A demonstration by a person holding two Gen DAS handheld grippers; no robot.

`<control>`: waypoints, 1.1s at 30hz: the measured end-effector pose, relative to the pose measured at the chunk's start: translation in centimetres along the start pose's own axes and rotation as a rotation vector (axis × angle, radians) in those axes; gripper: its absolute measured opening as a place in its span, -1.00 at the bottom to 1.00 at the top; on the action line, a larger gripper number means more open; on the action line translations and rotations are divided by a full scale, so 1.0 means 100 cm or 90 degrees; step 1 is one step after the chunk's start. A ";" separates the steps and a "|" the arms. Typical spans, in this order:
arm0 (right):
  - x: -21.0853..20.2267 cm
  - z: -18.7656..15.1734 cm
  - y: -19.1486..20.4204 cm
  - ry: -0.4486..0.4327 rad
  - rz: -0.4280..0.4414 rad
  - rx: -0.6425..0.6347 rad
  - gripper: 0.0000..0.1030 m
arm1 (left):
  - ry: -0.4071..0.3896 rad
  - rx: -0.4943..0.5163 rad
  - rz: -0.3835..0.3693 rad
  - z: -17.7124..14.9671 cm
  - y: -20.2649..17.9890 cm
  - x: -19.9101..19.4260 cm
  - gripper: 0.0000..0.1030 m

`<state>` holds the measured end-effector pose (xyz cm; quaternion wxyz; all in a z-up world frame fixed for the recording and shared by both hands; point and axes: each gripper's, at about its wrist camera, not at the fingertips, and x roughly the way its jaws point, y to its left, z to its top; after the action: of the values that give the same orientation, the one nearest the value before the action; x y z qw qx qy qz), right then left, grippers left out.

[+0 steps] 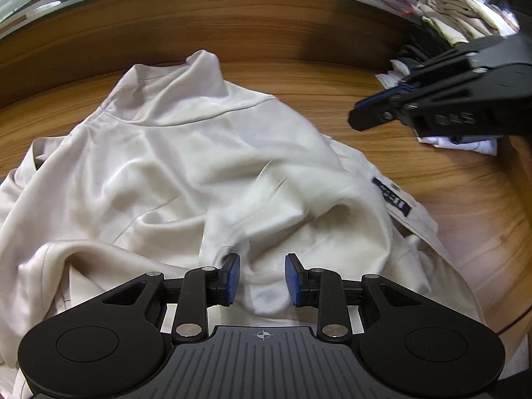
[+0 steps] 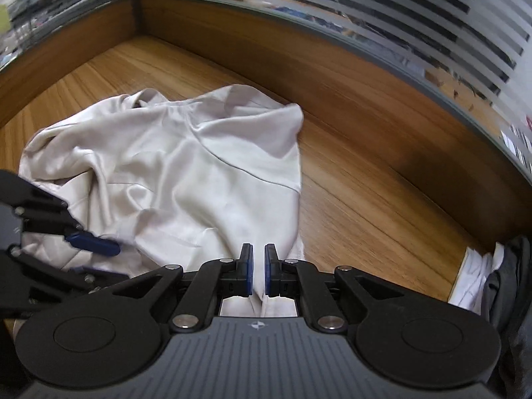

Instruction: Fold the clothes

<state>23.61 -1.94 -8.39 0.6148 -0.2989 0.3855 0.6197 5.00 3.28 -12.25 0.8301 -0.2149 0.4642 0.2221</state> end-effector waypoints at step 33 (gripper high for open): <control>-0.065 -0.030 -0.010 -0.048 -0.006 0.111 -0.98 | -0.097 -0.035 -0.171 0.015 0.001 -0.121 -0.92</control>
<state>24.74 -7.97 -4.54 0.6556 -0.2228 0.4130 0.5916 0.27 2.12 -1.05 0.8788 -0.2803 0.3610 0.1375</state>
